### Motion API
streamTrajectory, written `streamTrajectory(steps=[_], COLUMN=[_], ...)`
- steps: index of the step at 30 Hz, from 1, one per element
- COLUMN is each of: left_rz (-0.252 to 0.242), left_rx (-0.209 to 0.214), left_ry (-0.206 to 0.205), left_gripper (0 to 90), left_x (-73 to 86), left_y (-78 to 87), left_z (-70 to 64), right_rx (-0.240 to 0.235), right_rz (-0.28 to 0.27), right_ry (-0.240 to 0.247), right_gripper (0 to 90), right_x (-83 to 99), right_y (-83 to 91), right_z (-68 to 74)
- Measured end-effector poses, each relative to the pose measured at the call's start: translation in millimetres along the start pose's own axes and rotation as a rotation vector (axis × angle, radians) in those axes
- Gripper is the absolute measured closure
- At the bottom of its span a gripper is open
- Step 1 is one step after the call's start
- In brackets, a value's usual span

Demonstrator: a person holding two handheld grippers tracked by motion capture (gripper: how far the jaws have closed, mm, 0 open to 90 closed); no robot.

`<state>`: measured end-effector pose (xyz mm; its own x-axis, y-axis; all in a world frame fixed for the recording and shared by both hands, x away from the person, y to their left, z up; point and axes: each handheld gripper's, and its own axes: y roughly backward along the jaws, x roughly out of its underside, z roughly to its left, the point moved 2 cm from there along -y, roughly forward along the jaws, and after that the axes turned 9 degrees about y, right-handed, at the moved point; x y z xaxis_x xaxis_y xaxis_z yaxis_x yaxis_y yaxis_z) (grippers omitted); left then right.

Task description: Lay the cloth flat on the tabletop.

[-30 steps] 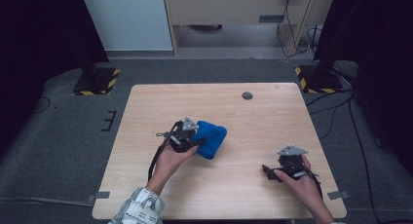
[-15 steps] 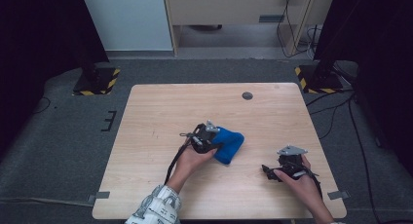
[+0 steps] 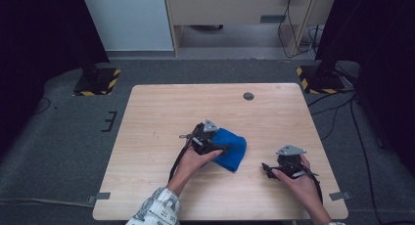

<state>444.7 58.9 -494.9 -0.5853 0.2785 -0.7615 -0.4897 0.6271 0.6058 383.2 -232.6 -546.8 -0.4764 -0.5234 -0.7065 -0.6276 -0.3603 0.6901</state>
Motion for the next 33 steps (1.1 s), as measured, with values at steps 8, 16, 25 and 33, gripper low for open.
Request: streamTrajectory(steps=[8, 16, 25, 33], left_rz=[-0.045, -0.069, -0.022, 0.038], left_rx=[-0.005, -0.020, -0.050, -0.030], left_ry=[-0.019, -0.029, -0.043, -0.065], left_gripper=[12.7, 22.9, 30.1, 32.6], left_x=[0.9, 26.4, 57.0, 80.5], left_y=[34.8, 70.7, 86.3, 84.8], left_z=[5.2, 16.4, 26.2, 22.5], right_rx=[-0.036, -0.110, -0.189, -0.227], right_rz=[-0.079, -0.137, -0.178, -0.192], right_ry=[0.045, 0.114, 0.170, 0.216], right_gripper=[26.0, 48.1, 70.7, 74.4], right_x=[-17.5, -31.8, -44.3, -55.2], right_y=[7.9, 11.6, 11.2, 6.9], right_z=[14.2, 35.0, 53.5, 75.5])
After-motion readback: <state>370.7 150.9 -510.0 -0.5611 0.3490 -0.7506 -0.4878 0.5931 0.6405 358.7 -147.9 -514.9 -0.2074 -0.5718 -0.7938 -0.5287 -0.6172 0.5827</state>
